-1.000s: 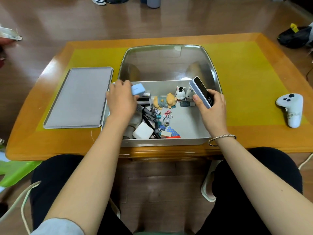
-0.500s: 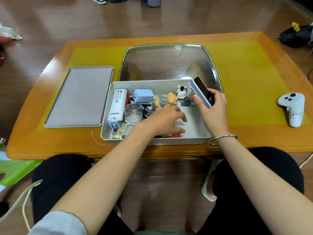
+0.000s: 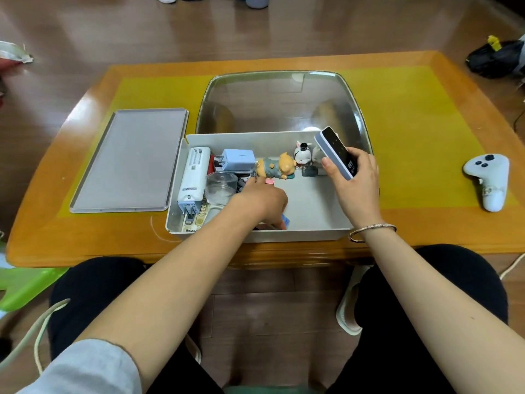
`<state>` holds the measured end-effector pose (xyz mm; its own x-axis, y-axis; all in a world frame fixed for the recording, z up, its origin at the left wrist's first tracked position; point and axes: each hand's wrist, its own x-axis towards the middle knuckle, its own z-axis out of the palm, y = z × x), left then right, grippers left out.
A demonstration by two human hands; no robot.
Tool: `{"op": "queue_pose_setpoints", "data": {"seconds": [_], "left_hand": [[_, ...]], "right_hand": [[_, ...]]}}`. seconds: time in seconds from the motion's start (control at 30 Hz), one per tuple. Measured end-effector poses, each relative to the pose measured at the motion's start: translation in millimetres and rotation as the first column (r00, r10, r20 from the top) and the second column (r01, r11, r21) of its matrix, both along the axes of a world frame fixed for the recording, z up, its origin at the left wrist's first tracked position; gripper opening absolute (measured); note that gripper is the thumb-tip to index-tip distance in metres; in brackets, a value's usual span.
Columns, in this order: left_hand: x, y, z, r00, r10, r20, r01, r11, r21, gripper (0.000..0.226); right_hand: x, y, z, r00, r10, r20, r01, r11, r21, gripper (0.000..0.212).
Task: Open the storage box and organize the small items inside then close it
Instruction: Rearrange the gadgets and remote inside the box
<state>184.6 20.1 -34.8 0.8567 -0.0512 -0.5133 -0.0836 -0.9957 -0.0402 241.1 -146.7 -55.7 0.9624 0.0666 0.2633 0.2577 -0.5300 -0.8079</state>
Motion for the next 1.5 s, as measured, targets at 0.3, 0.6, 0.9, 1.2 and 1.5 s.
{"op": "queue_pose_setpoints", "data": {"seconds": [0.3, 0.6, 0.9, 1.2, 1.5], "left_hand": [[-10.8, 24.9, 1.5, 0.996, 0.052, 0.075, -0.034, 0.974, -0.222, 0.028], [5.4, -22.4, -3.4, 0.976, -0.012, 0.218, 0.047, 0.987, -0.155, 0.049], [-1.9, -18.1, -13.9, 0.998, 0.034, 0.060, -0.044, 0.986, 0.161, 0.066], [-9.4, 0.7, -21.1, 0.986, 0.038, 0.165, -0.033, 0.999, -0.032, 0.063], [-9.6, 3.2, -19.8, 0.990, -0.018, 0.137, 0.032, 0.994, -0.102, 0.055]], "right_hand": [[-3.7, 4.1, 0.5, 0.997, 0.056, 0.058, -0.051, 0.995, -0.081, 0.061], [-6.1, 3.8, 1.5, 0.989, 0.101, 0.109, -0.079, 0.980, -0.185, 0.064], [-8.1, 6.0, 2.6, 0.979, 0.139, 0.152, -0.080, 0.937, -0.341, 0.068], [-9.3, 7.4, 5.4, 0.953, 0.222, 0.205, -0.083, 0.845, -0.528, 0.069], [-11.2, 2.2, 14.4, 0.908, 0.347, 0.234, -0.050, 0.645, -0.762, 0.057]]}}
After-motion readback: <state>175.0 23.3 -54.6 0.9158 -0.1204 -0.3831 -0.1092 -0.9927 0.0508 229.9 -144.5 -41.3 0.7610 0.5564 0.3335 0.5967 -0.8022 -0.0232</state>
